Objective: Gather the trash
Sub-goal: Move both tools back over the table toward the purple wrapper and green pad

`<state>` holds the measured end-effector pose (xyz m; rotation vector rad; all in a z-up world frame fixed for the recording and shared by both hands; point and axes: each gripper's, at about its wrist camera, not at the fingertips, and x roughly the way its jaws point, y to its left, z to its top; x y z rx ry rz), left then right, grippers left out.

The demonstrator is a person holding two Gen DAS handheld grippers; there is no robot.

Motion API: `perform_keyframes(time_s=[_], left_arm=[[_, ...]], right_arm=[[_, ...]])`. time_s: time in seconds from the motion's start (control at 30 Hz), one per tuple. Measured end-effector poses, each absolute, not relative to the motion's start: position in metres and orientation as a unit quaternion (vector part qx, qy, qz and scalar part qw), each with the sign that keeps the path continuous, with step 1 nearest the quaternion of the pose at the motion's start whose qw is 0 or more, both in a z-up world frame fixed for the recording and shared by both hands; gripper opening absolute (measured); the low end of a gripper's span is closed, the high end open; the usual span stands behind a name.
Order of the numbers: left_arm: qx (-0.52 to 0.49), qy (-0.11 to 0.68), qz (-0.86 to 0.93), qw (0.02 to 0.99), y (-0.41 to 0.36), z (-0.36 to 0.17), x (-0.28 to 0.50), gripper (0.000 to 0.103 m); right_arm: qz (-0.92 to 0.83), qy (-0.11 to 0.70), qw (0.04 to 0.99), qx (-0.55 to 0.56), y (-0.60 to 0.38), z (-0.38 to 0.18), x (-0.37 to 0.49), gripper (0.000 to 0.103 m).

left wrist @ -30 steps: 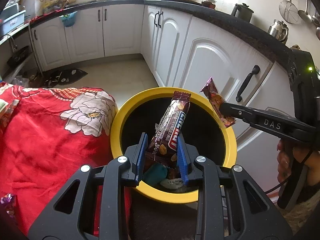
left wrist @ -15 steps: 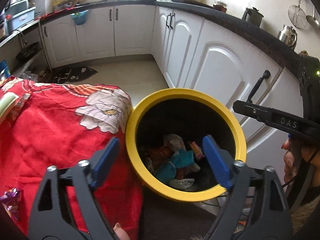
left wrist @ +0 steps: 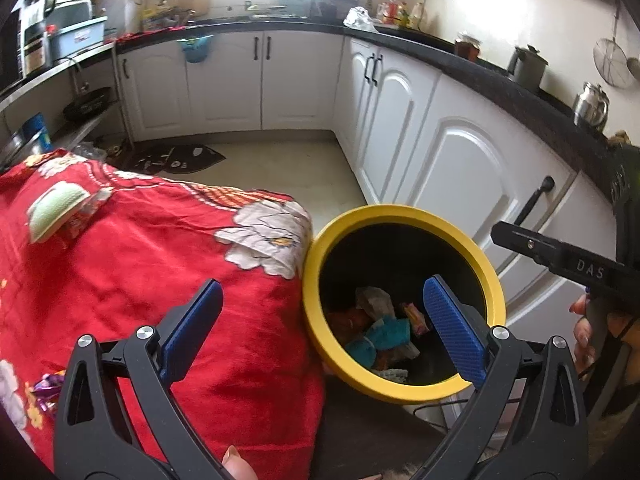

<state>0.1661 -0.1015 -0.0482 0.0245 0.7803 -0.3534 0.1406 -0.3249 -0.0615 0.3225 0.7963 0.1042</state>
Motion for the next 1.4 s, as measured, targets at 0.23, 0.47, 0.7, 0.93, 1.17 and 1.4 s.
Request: perform_keyframes(time_s=[0.23,0.47,0.7,0.93,1.17,1.4], left_arm=[[-0.008,0.365,-0.143,0.92,-0.07,-0.038,0.165,0.092],[-0.023,0.348,-0.116,0.93,-0.04,-0.026,0.16,0.092],[-0.045,0.335,-0.092,0.937,-0.012,-0.018,0.155,0.092],[-0.058,0.325,-0.076,0.941,0.011,-0.012,0.148,0.092],[-0.072,0.318,-0.062,0.943,0.032,-0.008,0.141,0.092],[-0.083,0.309,-0.047,0.946,0.051,-0.004,0.134,0.092]], right_arm=[[0.073,0.375,0.914,0.137,-0.3,-0.049,0.138,0.065],[0.094,0.371,0.916,0.121,-0.278,-0.041,0.138,0.065],[0.109,0.369,0.917,0.106,-0.261,-0.034,0.136,0.066],[0.124,0.365,0.918,0.089,-0.243,-0.026,0.134,0.066],[0.145,0.361,0.918,0.072,-0.222,-0.019,0.131,0.066],[0.171,0.355,0.917,0.058,-0.196,-0.011,0.127,0.073]])
